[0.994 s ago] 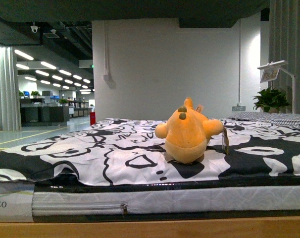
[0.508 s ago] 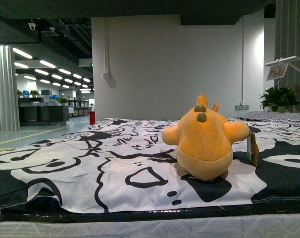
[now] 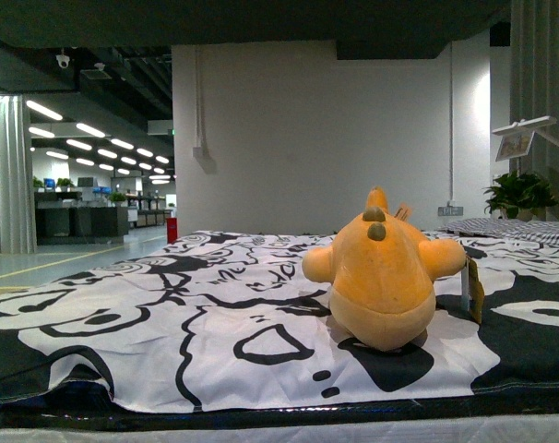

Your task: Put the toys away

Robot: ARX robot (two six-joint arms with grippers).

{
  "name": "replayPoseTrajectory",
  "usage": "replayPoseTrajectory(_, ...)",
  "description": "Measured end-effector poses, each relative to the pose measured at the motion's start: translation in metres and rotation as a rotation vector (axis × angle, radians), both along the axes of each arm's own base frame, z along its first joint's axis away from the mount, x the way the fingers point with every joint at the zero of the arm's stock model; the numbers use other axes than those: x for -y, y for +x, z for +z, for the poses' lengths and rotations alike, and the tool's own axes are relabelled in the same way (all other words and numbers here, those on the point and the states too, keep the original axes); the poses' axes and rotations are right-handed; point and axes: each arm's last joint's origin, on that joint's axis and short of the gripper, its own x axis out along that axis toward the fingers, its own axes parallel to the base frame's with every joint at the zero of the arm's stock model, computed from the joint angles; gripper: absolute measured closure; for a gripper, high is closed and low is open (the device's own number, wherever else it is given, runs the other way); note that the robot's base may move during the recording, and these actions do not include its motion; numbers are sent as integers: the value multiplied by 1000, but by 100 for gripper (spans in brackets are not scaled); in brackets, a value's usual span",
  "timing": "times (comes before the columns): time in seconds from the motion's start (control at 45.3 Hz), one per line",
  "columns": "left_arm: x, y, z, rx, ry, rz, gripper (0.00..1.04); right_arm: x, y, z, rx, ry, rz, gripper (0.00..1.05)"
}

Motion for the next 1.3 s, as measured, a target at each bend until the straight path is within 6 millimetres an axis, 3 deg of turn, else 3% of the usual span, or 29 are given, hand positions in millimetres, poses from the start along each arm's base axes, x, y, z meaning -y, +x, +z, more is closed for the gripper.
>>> replayPoseTrajectory(0.155, 0, 0, 0, 0, 0, 0, 6, -43, 50, 46, 3, -62, 31, 6)
replayPoseTrajectory(0.265, 0, 0, 0, 0, 0, 0, 6, -76, 83, 60, -31, -128, 31, 6)
replayPoseTrajectory(0.419, 0, 0, 0, 0, 0, 0, 6, -119, 119, 63, -78, -214, 15, 6)
replayPoseTrajectory(0.552, 0, 0, 0, 0, 0, 0, 6, -137, 139, 53, -120, -267, -13, 6)
replayPoseTrajectory(0.949, 0, 0, 0, 0, 0, 0, 6, -153, 188, 10, -205, -356, -124, 6)
replayPoseTrajectory(1.303, 0, 0, 0, 0, 0, 0, 6, -119, 214, -21, -272, -306, -247, 6)
